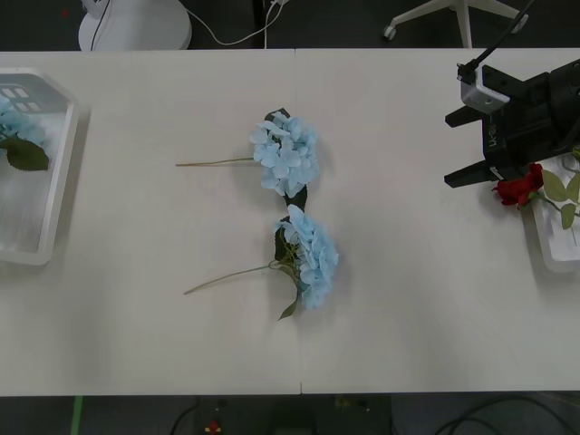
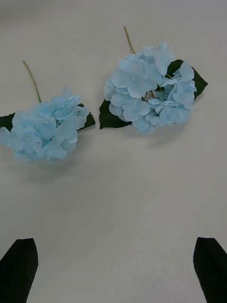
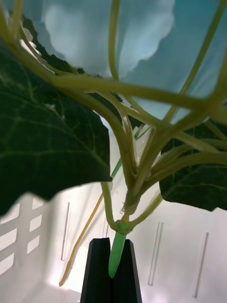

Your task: Put the red flowers into the right box and the blue flowers into the left box

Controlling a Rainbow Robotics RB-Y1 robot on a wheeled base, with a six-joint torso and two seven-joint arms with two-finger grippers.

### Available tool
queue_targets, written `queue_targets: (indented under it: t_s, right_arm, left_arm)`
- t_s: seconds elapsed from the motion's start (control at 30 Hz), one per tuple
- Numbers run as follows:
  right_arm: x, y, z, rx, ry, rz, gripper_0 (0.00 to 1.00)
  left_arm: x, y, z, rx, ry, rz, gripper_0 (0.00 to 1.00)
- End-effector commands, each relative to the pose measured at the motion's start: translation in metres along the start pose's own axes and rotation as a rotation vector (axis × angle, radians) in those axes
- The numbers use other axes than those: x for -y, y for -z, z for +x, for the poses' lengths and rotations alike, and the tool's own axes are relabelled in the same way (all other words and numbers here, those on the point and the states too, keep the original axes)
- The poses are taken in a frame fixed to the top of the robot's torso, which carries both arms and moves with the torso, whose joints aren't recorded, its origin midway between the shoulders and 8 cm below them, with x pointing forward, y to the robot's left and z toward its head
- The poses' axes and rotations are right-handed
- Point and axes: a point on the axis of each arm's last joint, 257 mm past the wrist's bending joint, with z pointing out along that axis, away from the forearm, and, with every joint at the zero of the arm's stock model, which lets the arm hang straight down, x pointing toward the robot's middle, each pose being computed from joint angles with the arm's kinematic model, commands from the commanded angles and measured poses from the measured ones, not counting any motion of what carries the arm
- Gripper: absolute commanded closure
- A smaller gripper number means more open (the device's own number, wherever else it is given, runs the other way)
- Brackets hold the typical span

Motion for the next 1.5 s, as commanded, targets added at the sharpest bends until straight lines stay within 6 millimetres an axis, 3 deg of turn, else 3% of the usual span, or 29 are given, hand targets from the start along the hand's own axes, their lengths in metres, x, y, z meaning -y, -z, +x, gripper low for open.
queue_targets:
  t_s: [0.03,0.07,0.1,0.13,0.2,0.37,0.5,0.67,0.8,0.9,1.07,1.1,1.17,1.27,1.37,1.5]
  right_arm:
    - [0.011,0.018,-0.012,-0.018,0.086,0.032,0.05]
    - [0.011,0.018,-0.012,-0.018,0.086,0.032,0.05]
    - [0.011,0.018,-0.012,-0.018,0.086,0.032,0.05]
    - [0.011,0.018,-0.012,-0.018,0.086,0.032,0.05]
    - [0.011,0.018,-0.012,-0.018,0.086,0.032,0.05]
    - [0.011,0.018,-0.012,-0.018,0.086,0.032,0.05]
    - [0.011,0.018,-0.012,-0.018,0.086,0.032,0.05]
    - [0.011,0.018,-0.012,-0.018,0.086,0.032,0.05]
    - [0.011,0.018,-0.012,-0.018,0.086,0.032,0.05]
    - [0.011,0.018,-0.012,-0.018,0.086,0.032,0.05]
    - [0.011,0.018,-0.012,-0.018,0.086,0.032,0.05]
    - [0.011,0.018,-0.012,-0.018,0.086,0.032,0.05]
    - [0.011,0.018,-0.012,-0.018,0.086,0.032,0.05]
    - [0.011,0.018,-0.012,-0.018,0.086,0.032,0.05]
    - [0.011,0.018,-0.012,-0.018,0.086,0.032,0.05]
    - [0.011,0.018,-0.012,-0.018,0.086,0.032,0.05]
  left_arm:
    - [-0.013,-0.002,0.001,0.009,0.0,-0.027,1.0]
    - [-0.013,-0.002,0.001,0.009,-0.002,-0.027,0.82]
    - [-0.013,-0.002,0.001,0.009,-0.002,-0.027,0.59]
    - [-0.012,-0.002,0.001,0.009,-0.009,-0.026,0.19]
    - [-0.011,-0.002,-0.001,0.012,-0.014,-0.022,0.02]
    - [0.001,0.009,-0.024,0.066,-0.083,0.005,0.0]
    - [0.012,0.034,-0.053,0.121,-0.206,0.043,0.0]
    - [0.048,0.079,-0.071,0.112,-0.29,0.143,0.0]
    - [0.084,0.104,-0.084,0.133,-0.418,0.188,0.0]
    - [0.127,0.114,-0.094,0.139,-0.557,0.25,0.0]
    - [0.226,0.119,-0.107,0.162,-0.863,0.328,0.0]
    - [0.236,0.118,-0.108,0.167,-0.894,0.331,0.0]
    - [0.279,0.119,-0.114,0.194,-0.996,0.35,0.0]
    - [0.324,0.118,-0.121,0.227,-1.117,0.356,0.0]
    - [0.359,0.113,-0.122,0.241,-1.248,0.347,0.0]
    - [0.39,0.103,-0.117,0.244,-1.367,0.33,0.0]
